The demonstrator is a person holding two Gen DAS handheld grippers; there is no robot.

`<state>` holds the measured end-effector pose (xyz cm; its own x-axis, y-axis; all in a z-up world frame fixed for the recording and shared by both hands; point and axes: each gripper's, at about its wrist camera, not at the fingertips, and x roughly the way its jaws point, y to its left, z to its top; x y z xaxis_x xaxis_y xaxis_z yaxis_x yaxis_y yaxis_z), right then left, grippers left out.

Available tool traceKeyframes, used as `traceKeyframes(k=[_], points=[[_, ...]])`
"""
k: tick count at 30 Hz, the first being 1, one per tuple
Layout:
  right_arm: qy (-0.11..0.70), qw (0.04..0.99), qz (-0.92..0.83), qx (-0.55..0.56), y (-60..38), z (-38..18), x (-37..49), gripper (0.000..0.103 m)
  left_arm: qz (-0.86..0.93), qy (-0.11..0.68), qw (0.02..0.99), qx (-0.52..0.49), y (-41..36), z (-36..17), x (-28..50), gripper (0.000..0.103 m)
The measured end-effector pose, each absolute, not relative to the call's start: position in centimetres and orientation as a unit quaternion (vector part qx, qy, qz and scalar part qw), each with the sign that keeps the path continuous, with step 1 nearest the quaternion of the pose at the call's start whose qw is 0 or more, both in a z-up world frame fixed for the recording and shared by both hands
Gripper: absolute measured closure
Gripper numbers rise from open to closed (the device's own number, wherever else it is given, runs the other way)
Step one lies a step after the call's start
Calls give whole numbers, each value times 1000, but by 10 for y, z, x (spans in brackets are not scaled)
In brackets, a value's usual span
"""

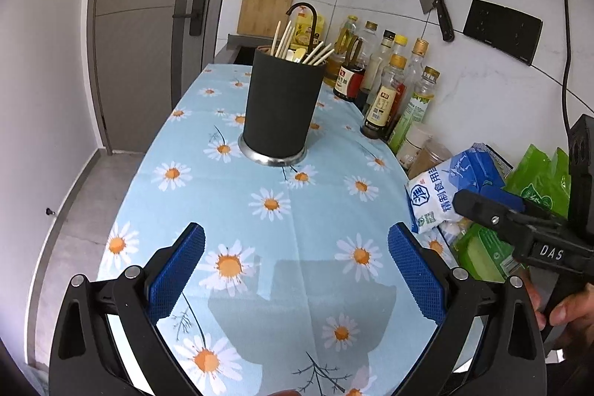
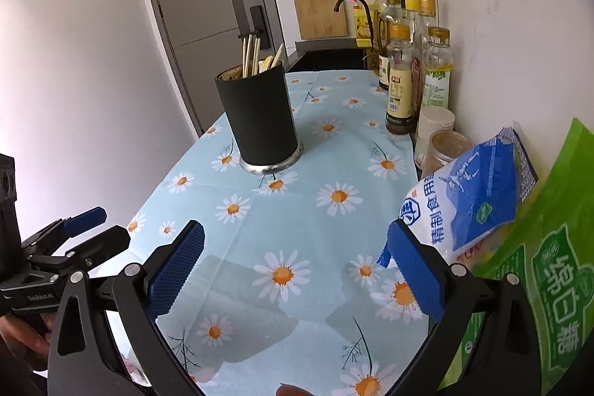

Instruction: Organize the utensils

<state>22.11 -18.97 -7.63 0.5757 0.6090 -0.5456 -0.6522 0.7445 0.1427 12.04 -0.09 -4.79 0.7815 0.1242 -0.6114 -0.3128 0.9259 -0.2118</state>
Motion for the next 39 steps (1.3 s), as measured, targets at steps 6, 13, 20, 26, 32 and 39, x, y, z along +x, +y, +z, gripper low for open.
traceKeyframes(k=[6,13,20,26,32,39], points=[[294,889,350,-37,-191,-80,219,5,118,312,930,-154,-3,-50,119,7],[295,886,357,-37,-190,-81,216,5,122,317,928,-153,-5,-52,119,7],[300,883,359,-41,-188,-84,215,5,123,321,928,-146,-6,-54,119,7],[301,878,369,-48,-181,-84,215,5,126,328,925,-144,-2,-55,120,7],[304,874,375,-55,-178,-84,215,5,127,330,924,-145,0,-55,119,7],[306,873,376,-55,-177,-85,216,5,125,333,923,-145,0,-56,120,7]])
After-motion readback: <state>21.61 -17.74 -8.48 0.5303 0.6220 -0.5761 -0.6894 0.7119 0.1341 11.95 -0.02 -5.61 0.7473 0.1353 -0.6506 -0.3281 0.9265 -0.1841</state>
